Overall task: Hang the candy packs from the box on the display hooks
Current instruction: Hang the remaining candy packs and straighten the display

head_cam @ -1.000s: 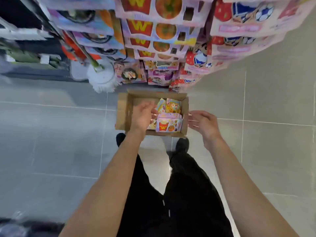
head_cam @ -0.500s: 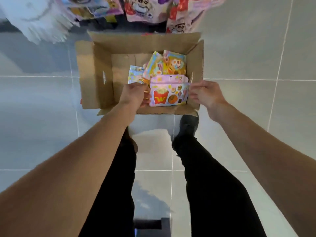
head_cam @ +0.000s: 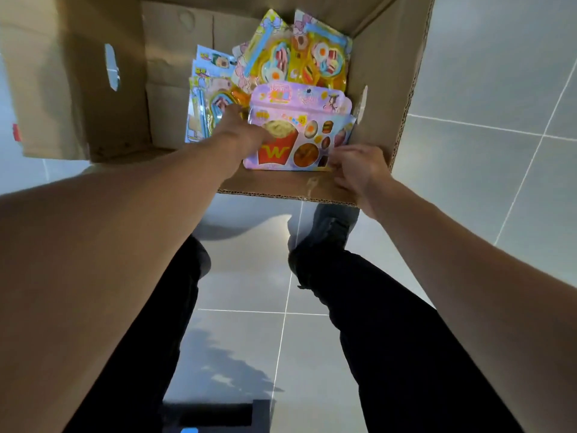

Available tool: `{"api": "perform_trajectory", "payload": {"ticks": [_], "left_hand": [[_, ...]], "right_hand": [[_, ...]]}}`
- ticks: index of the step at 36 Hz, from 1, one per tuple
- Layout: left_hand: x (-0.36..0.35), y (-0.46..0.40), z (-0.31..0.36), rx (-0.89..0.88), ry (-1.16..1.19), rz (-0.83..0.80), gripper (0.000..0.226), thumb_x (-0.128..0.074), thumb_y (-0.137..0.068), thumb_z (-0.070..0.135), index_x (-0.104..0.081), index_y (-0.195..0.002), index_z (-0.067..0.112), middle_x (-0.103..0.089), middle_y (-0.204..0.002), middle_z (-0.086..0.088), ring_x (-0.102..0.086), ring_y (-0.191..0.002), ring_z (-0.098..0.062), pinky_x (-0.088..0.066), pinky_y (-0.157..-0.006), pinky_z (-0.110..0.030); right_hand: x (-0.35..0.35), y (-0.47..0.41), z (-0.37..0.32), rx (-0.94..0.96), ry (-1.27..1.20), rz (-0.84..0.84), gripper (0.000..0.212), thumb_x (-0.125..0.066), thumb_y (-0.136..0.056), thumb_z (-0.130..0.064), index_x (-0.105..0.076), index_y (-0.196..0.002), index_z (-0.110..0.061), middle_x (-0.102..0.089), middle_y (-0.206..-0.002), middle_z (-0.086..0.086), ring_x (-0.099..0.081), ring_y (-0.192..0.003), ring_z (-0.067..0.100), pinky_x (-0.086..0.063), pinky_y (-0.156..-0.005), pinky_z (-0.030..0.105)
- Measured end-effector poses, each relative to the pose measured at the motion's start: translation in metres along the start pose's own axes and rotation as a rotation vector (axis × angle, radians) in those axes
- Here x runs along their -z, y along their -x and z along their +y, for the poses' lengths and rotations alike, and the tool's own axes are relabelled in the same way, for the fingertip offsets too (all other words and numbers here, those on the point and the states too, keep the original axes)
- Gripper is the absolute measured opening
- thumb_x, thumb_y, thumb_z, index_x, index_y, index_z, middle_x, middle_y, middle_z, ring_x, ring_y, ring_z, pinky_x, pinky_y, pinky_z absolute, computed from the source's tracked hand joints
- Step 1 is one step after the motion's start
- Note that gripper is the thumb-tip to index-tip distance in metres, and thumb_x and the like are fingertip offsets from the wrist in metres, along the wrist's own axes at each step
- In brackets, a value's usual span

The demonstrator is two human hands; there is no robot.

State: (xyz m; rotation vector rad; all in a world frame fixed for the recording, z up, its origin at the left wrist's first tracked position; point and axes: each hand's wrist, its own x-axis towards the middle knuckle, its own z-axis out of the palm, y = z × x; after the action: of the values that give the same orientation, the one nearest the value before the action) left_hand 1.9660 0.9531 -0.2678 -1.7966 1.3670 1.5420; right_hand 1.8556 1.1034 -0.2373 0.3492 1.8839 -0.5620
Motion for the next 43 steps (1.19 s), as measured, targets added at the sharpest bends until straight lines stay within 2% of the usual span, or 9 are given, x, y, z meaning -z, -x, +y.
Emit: {"api": "perform_trajectory", "payload": {"ticks": [3, 5, 12, 15, 18, 24, 31, 38, 43], "left_hand": [[-0.014, -0.009, -0.001, 0.075, 0.019, -0.076, 0.1, -0.086, -0.075, 0.021, -0.025, -0.154, 0.017, -0.046, -0.149, -0.006, -0.05, -0.132, -0.028, -0.047, -0.105, -0.041], [-0.021, -0.022, -0.008, 0.094, -0.024, -0.041, 0.1, -0.091, -0.061, 0.029, -0.039, -0.146, 0.017, -0.054, -0.142, -0.009, -0.056, -0.125, -0.031, -0.051, -0.101, -0.046], [-0.013, -0.01, -0.01, -0.067, -0.197, 0.231, 0.024, -0.071, -0.087, 0.03, -0.066, -0.106, 0.016, -0.067, -0.109, -0.005, -0.064, -0.099, -0.025, -0.054, -0.083, -0.033], [-0.007, 0.009, -0.005, -0.152, -0.205, 0.242, 0.018, -0.07, -0.087, 0.028, -0.055, -0.091, 0.019, -0.06, -0.095, -0.003, -0.057, -0.089, -0.025, -0.044, -0.074, -0.032], [0.002, 0.033, 0.0, -0.2, -0.103, 0.24, 0.027, -0.068, -0.088, 0.027, -0.045, -0.076, 0.021, -0.063, -0.091, -0.007, -0.063, -0.093, -0.031, -0.052, -0.08, -0.037], [0.032, 0.091, 0.016, -0.212, 0.145, 0.206, 0.029, -0.07, -0.088, 0.033, -0.063, -0.106, 0.011, -0.071, -0.104, -0.006, -0.069, -0.096, -0.031, -0.059, -0.077, -0.043], [0.075, 0.166, 0.034, -0.283, 0.179, 0.091, 0.017, -0.065, -0.094, 0.024, -0.066, -0.099, 0.008, -0.07, -0.108, -0.019, -0.066, -0.087, -0.03, -0.058, -0.081, -0.05], [0.138, 0.256, 0.064, -0.343, 0.215, 0.042, 0.005, -0.063, -0.096, 0.017, -0.066, -0.093, 0.018, -0.07, -0.09, -0.006, -0.066, -0.083, -0.026, -0.055, -0.084, -0.043], [0.189, 0.329, 0.088, -0.38, 0.269, 0.02, 0.01, -0.063, -0.097, 0.02, -0.062, -0.088, 0.024, -0.071, -0.108, -0.015, -0.068, -0.099, -0.036, -0.054, -0.093, -0.052]], "right_hand": [[-0.004, -0.006, 0.005, -0.017, 0.009, 0.022, 0.009, -0.065, -0.096, -0.025, -0.068, -0.104, -0.026, -0.064, -0.121, -0.001, -0.062, -0.112, 0.022, -0.051, -0.103, 0.04], [-0.007, -0.009, 0.005, 0.002, 0.056, 0.023, 0.019, -0.065, -0.096, -0.024, -0.068, -0.115, -0.025, -0.063, -0.123, 0.0, -0.061, -0.114, 0.022, -0.05, -0.104, 0.041], [0.001, 0.004, 0.002, 0.081, 0.106, 0.008, 0.023, -0.068, -0.092, -0.021, -0.069, -0.115, -0.021, -0.066, -0.119, 0.005, -0.063, -0.11, 0.024, -0.053, -0.099, 0.043], [0.008, 0.017, -0.003, 0.111, 0.091, 0.036, 0.006, -0.068, -0.089, -0.021, -0.067, -0.092, -0.027, -0.068, -0.113, 0.007, -0.064, -0.108, 0.025, -0.053, -0.099, 0.045], [0.013, 0.033, -0.009, 0.114, 0.084, 0.069, 0.018, -0.067, -0.079, -0.027, -0.069, -0.096, -0.023, -0.069, -0.107, 0.006, -0.065, -0.11, 0.031, -0.055, -0.096, 0.047], [0.02, 0.082, -0.024, 0.137, -0.078, 0.208, 0.034, -0.066, -0.091, -0.024, -0.058, -0.124, -0.02, -0.063, -0.114, -0.004, -0.063, -0.105, 0.018, -0.055, -0.093, 0.036], [0.025, 0.157, -0.034, 0.241, -0.238, 0.335, 0.04, -0.06, -0.091, -0.05, -0.06, -0.126, -0.031, -0.068, -0.122, -0.003, -0.068, -0.107, 0.019, -0.058, -0.092, 0.046], [0.043, 0.253, -0.072, 0.307, -0.408, 0.315, 0.016, -0.067, -0.095, -0.034, -0.06, -0.109, -0.028, -0.068, -0.098, -0.003, -0.061, -0.073, -0.004, -0.042, -0.045, 0.005], [0.056, 0.328, -0.099, 0.38, -0.482, 0.321, 0.01, -0.076, -0.088, -0.019, -0.069, -0.089, -0.025, -0.072, -0.084, -0.002, -0.066, -0.07, 0.01, -0.053, -0.068, 0.028]]}}
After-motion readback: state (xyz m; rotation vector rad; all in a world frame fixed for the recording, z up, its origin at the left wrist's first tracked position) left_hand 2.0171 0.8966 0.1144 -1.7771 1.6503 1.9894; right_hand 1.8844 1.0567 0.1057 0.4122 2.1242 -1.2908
